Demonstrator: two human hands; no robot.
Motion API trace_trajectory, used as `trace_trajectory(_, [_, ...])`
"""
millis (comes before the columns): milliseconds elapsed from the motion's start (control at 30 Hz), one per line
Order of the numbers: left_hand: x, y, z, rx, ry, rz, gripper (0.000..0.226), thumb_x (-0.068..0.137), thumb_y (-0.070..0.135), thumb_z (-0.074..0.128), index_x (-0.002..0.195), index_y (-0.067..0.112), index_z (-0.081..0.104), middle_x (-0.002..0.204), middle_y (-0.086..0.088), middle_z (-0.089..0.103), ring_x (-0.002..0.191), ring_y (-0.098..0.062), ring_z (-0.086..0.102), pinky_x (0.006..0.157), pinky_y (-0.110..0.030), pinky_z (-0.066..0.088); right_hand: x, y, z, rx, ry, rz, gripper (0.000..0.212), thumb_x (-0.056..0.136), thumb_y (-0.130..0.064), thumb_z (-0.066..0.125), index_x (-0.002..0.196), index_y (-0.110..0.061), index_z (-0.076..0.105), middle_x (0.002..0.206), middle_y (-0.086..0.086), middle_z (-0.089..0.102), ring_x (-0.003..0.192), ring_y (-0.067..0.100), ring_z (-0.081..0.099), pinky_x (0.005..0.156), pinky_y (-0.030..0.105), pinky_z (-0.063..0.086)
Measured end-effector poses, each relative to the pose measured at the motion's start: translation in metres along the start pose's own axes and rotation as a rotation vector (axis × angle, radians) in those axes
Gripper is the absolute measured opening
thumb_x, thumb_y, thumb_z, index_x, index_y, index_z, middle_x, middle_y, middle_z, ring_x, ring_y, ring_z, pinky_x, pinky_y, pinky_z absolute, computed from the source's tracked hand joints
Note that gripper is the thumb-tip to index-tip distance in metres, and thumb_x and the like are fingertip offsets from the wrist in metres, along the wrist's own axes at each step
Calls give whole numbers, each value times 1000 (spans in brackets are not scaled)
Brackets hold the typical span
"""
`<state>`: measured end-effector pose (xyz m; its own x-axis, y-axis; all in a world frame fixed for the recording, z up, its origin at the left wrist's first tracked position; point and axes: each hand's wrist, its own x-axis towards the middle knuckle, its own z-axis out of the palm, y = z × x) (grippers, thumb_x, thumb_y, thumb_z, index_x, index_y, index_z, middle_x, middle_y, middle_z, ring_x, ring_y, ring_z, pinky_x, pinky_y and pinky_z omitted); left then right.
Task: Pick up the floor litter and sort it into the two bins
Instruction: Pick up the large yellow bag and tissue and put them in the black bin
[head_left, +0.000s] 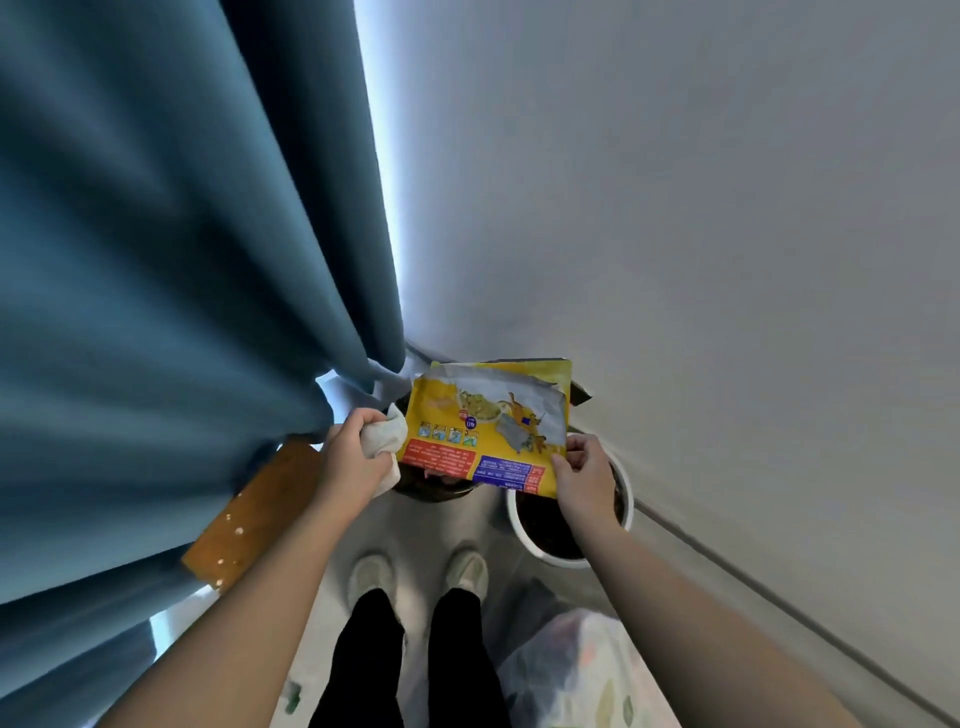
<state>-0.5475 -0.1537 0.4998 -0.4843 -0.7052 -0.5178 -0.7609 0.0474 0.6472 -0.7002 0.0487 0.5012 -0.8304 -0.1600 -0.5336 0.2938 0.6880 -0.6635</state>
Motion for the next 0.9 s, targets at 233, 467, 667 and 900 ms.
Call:
trace_trajectory(233, [128, -52, 109, 192, -101, 12, 44, 78, 2, 61, 117, 21, 55, 113, -10, 48, 97, -27, 52, 78, -25, 37, 113, 61, 35, -67, -5, -78, 13, 95, -12, 55, 97, -24, 51, 87, -6, 60, 76, 8, 59, 58, 15, 40])
trace_trajectory(467, [209, -133, 213, 420, -209, 46, 43, 82, 14, 64, 122, 26, 52, 118, -10, 43, 106, -32, 51, 88, -37, 45, 176, 153, 43, -187, 49, -143, 22, 91, -4, 59, 89, -25, 51, 82, -15, 60, 75, -1, 56, 62, 16, 38])
trace_trajectory(667, [255, -182, 284, 534, -394, 80, 66, 87, 14, 58, 145, 29, 30, 150, -12, 21, 132, -36, 35, 104, -45, 38, 197, 213, 48, -207, 85, -165, 18, 90, -4, 60, 95, -19, 54, 90, -4, 62, 77, 5, 61, 60, 9, 44])
trace_trajectory(900, [248, -191, 259, 328, -431, 97, 70, 85, 5, 52, 147, 31, 30, 160, -4, 6, 147, -24, 6, 118, -41, 17, 197, 213, 64, -165, 45, -100, 26, 90, -4, 61, 89, -29, 52, 86, -11, 61, 76, 3, 60, 66, 24, 47])
